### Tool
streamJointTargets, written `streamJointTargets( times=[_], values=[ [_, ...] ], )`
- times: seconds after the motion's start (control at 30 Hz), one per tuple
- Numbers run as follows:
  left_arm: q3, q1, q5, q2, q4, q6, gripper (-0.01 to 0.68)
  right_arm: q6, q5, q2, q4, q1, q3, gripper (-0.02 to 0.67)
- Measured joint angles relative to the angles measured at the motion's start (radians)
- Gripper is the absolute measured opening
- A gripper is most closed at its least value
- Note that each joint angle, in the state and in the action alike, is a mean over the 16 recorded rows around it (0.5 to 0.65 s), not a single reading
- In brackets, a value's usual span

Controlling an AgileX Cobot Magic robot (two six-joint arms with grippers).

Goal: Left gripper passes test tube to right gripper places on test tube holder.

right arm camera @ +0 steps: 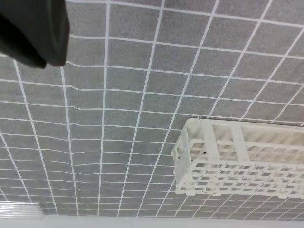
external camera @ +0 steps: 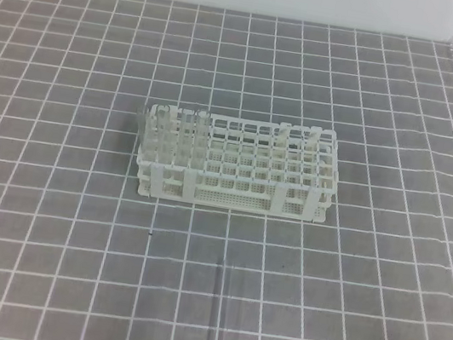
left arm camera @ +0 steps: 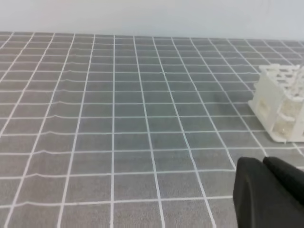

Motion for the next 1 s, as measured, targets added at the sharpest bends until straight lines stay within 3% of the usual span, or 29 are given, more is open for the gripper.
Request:
streamJointTargets(
  times=[1.0],
  values=[
    [0.001, 0.0, 0.081, -0.005, 0.003, 0.001, -0.002, 0.0, 0.0, 0.001, 0.004, 0.0, 0.0, -0.013]
  ],
)
